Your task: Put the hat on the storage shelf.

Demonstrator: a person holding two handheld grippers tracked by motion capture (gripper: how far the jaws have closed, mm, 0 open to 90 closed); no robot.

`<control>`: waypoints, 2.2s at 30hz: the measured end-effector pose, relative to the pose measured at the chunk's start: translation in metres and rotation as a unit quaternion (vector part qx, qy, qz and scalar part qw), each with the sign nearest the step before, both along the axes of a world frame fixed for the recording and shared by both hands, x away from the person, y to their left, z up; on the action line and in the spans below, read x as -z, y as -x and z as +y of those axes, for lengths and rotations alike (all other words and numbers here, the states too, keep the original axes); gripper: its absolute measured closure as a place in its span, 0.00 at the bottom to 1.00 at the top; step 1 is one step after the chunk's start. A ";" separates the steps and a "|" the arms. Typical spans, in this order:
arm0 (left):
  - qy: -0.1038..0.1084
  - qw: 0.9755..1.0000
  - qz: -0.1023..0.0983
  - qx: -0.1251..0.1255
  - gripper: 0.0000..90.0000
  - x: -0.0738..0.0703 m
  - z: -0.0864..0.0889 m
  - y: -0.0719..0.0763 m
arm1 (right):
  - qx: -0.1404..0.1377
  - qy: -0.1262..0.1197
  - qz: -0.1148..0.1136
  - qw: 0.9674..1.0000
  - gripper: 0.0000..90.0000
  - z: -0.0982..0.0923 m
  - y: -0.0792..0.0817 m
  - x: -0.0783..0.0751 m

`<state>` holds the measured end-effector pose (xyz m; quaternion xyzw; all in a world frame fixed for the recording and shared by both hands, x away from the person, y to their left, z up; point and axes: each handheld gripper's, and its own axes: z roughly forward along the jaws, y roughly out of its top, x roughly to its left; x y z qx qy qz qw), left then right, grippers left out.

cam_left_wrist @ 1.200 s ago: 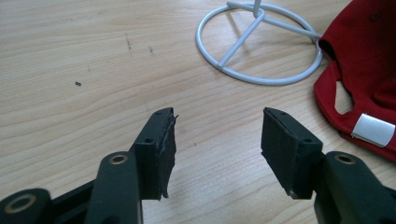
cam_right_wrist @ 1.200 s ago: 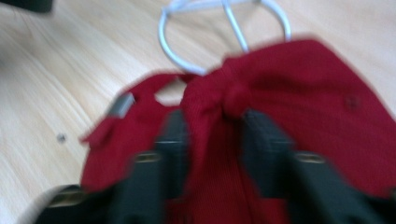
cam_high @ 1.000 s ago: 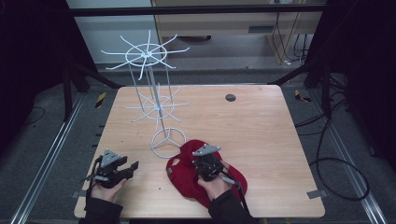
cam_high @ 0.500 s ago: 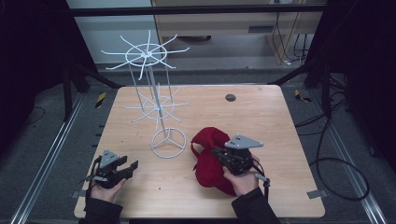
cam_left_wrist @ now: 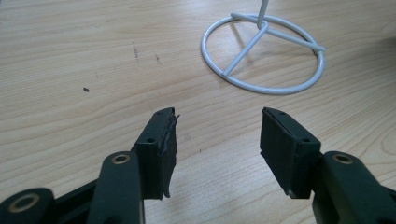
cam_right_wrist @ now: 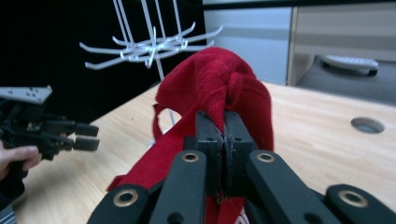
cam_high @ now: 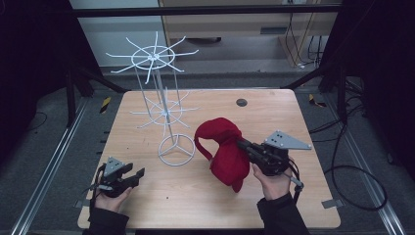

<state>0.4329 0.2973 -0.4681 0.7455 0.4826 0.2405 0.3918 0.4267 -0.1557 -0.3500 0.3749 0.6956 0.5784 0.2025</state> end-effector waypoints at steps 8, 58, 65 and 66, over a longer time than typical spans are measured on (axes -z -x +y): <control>-0.001 1.000 0.001 -0.001 0.51 0.000 0.000 0.000 | 0.012 -0.021 -0.035 0.999 0.98 -0.010 0.006 -0.027; -0.003 1.000 -0.005 -0.001 0.50 0.002 0.000 -0.001 | 0.016 -0.132 -0.167 0.977 0.98 0.013 0.001 -0.172; -0.003 1.000 -0.005 -0.001 0.50 0.002 0.000 -0.001 | 0.001 -0.140 -0.178 0.974 0.98 0.027 0.002 -0.186; -0.003 1.000 -0.005 -0.001 0.50 0.002 0.000 -0.001 | 0.001 -0.140 -0.179 0.974 0.98 0.028 0.002 -0.188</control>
